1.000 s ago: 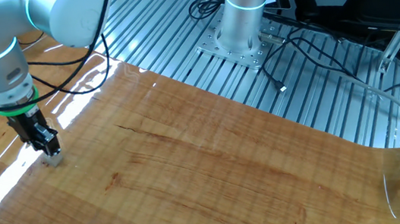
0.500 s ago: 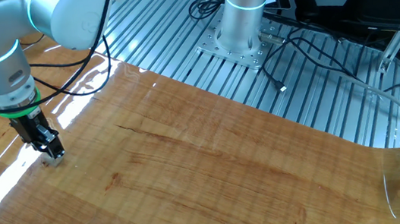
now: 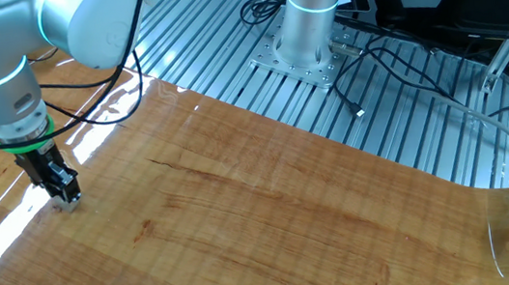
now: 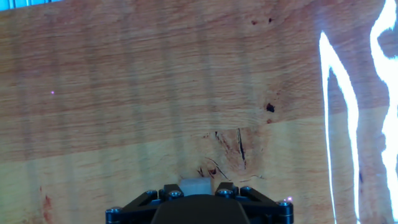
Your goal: Hold a small block with the gripper and sweep it from left to right on the table
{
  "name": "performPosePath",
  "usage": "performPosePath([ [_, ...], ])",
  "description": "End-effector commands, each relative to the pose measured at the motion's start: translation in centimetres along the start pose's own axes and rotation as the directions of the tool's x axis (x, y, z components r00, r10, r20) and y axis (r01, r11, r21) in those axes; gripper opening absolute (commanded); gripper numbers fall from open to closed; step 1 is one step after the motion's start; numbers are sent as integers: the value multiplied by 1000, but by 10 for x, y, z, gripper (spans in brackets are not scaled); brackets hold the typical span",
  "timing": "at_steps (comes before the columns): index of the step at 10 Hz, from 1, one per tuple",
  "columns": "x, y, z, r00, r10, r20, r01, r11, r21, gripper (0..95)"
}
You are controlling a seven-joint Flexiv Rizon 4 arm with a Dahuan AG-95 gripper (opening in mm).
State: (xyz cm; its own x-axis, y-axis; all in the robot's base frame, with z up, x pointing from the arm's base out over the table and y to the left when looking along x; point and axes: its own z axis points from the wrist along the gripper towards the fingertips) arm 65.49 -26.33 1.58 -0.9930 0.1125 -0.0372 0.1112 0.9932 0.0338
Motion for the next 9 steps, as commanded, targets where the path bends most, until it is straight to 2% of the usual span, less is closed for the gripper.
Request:
performPosePath([
  [1, 0, 1, 1, 1000, -2, 0, 2, 1000, 2, 380],
  [2, 0, 1, 1, 1000, -19, -1, 19, 1000, 4, 380],
  [3, 1, 1, 1, 1000, -29, 0, 29, 1000, 4, 0],
  [9, 2, 5, 1, 1000, -19, 3, 19, 1000, 2, 0],
])
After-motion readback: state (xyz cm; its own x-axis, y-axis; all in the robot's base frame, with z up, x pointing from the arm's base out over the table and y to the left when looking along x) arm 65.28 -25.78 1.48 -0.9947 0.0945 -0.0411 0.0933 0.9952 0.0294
